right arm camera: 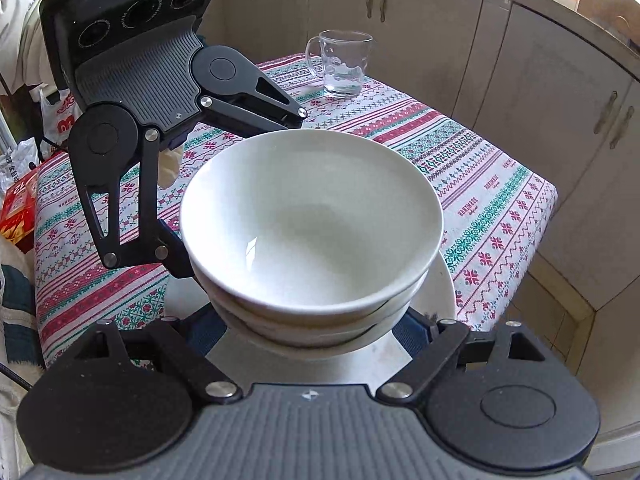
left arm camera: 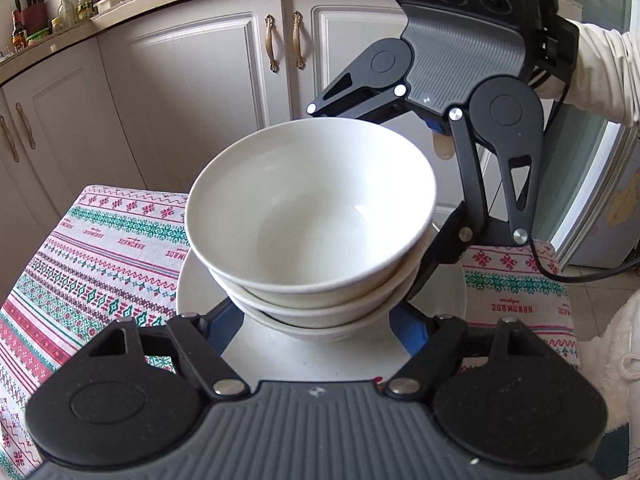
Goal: Organize plates and bowls
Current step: 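Lower the bowl stack onto the plates and open both grippers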
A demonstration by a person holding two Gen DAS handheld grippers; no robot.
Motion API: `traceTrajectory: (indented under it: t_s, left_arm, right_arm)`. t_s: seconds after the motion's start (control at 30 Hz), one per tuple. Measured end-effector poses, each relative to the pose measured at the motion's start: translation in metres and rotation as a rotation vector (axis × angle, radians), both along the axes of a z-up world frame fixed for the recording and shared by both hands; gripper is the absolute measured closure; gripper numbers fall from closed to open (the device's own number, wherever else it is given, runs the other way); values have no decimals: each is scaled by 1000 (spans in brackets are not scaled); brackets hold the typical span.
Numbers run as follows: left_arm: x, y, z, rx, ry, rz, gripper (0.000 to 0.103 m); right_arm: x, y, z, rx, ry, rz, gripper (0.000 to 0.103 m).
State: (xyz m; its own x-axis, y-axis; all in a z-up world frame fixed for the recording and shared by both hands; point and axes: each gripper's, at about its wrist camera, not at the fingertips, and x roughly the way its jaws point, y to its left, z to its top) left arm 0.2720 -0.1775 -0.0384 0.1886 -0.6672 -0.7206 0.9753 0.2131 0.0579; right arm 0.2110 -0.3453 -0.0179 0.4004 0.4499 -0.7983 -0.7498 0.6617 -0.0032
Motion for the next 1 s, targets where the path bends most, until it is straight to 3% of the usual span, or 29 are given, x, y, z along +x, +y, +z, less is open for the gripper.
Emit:
traceTrajectory:
  t_s: [0.27, 0.37, 0.4, 0.43, 0.67, 0.8, 0.93, 1.0]
  left_arm:
    - [-9, 0, -3, -2, -55, -4, 22]
    - [-14, 4, -2, -11, -78, 19, 15]
    - [-15, 6, -1, -23, -76, 28, 10]
    - [-17, 9, 0, -32, -77, 38, 9]
    - [-52, 35, 9, -106, -172, 201, 1]
    - [-80, 52, 17, -177, -195, 357, 0]
    - [-109, 60, 33, -235, -236, 567, 1]
    - [-120, 62, 43, -244, -214, 655, 1]
  right_arm:
    - [-3, 2, -2, -10, -4, -9, 12]
    - [-5, 2, -3, -11, -8, -21, 10]
    - [-6, 2, -2, -4, -11, -29, 5]
    - [-8, 1, 0, 9, -21, -38, 0]
    - [-35, 2, 11, -9, -65, -140, 0]
    - [-65, 4, 23, 0, -114, -306, 0]
    - [-92, 11, 36, 27, -159, -563, 0]
    - [-102, 16, 40, 53, -165, -699, 0]
